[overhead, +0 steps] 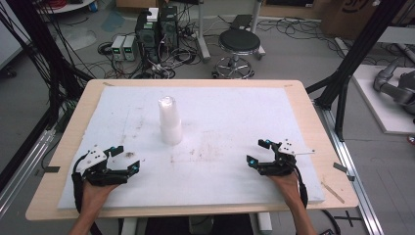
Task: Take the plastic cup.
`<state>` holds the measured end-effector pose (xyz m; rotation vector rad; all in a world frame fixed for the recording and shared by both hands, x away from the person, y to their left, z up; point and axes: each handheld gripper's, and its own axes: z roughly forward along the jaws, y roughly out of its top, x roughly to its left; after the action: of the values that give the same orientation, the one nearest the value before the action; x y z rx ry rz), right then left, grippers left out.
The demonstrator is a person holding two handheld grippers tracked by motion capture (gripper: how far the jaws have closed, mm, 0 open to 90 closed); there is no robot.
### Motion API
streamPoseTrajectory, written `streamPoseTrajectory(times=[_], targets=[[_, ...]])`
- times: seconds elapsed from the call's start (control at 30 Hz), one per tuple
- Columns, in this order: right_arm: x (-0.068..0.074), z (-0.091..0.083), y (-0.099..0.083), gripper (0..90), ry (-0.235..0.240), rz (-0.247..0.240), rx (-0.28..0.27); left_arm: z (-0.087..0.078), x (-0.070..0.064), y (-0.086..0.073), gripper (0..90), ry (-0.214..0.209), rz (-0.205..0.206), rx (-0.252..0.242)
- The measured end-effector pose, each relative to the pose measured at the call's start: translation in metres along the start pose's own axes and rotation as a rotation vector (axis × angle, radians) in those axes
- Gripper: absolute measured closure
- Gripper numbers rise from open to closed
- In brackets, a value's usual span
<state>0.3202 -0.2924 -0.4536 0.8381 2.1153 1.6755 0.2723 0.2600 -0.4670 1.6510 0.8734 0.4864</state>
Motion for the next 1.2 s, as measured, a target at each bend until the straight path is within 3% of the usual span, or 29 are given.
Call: streamPoseTrajectory(times=[0.2, 0.5, 0.8, 0.97, 1.2], targets=[[0.000, 0.000, 0.000, 14.7, 0.000, 0.001, 0.001, -0.001, 0.002, 0.001, 9.9, -0.021, -0.021, -0.021], [0.000, 0.000, 0.000, 14.7, 0.000, 0.001, 0.002, -0.002, 0.002, 0.024, 9.9, -0.045, 0.012, -0.051], [-0.001, 0.000, 0.000, 14.7, 0.007, -0.004, 0.001, 0.000, 0.017, 0.067, 9.4, -0.092, 0.063, -0.051], [-0.001, 0.000, 0.000, 14.7, 0.007, -0.004, 0.001, 0.008, 0.025, 0.098, 9.4, -0.142, 0.103, -0.037], [-0.001, 0.000, 0.000, 14.7, 0.009, -0.003, 0.000, 0.019, 0.032, 0.117, 9.4, -0.212, 0.126, -0.011]])
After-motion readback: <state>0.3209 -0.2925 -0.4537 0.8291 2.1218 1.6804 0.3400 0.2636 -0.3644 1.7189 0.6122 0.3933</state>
